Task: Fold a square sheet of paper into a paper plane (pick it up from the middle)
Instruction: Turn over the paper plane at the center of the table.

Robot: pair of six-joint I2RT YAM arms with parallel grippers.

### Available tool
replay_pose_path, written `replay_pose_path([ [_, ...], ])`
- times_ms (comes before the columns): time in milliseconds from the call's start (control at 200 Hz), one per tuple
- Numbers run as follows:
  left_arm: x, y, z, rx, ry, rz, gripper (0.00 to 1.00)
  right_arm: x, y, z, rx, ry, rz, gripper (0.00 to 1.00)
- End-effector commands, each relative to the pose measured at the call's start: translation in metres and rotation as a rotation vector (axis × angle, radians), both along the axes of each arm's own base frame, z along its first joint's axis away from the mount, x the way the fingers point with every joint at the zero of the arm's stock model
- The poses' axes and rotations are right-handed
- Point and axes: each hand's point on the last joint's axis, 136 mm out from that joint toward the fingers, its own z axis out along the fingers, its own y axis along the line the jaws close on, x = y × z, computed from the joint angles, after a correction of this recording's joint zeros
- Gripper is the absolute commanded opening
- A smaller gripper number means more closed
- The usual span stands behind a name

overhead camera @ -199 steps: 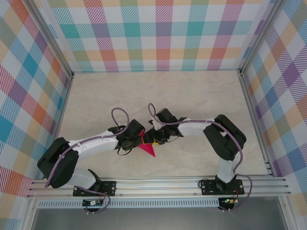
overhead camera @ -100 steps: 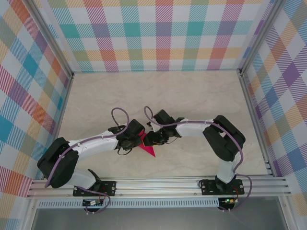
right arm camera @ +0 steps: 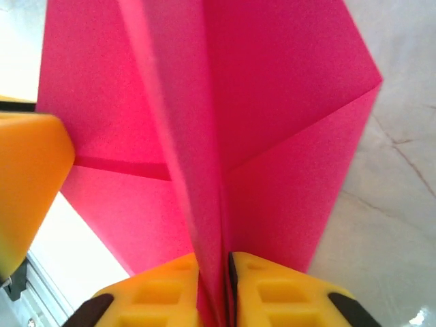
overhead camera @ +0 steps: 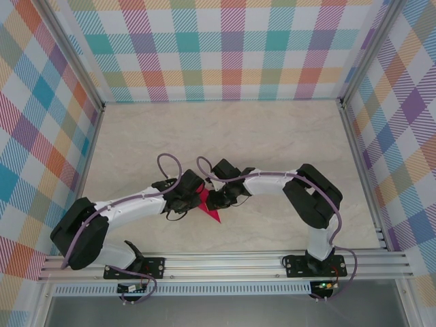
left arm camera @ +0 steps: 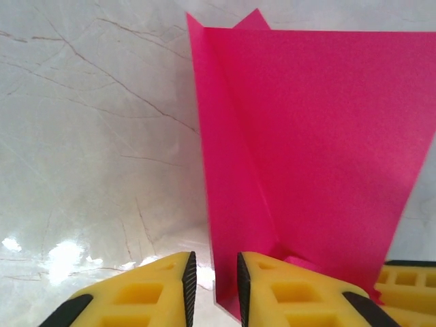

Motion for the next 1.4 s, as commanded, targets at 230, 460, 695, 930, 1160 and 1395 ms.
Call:
replay_pose_path([
  [230,-0.006,0.011,0.046,-0.075,-0.149,-0.017,0.43,0.044,-0.043,0.036,-0.247,-0.244,-0.150,0.04],
  [460,-0.015,0.032,0.043,-0.056,-0.163,0.023,0.47,0.087,-0.093,0.035,-0.501,-0.262,-0.428,0.00],
  [695,-0.019,0.037,0.037,-0.051,-0.147,0.026,0.48,0.106,-0.079,0.019,-0.501,-0.214,-0.468,0.06],
  [930,-0.020,0.038,0.035,-0.050,-0.141,0.024,0.48,0.104,-0.075,-0.009,-0.536,-0.155,-0.457,0.11],
  [1160,-0.020,0.039,0.034,-0.046,-0.140,0.025,0.48,0.095,-0.076,-0.022,-0.536,-0.101,-0.455,0.13],
  [1395,-0.019,0.041,0.037,-0.037,-0.146,0.020,0.49,0.102,-0.077,0.025,-0.475,-0.176,-0.454,0.26],
])
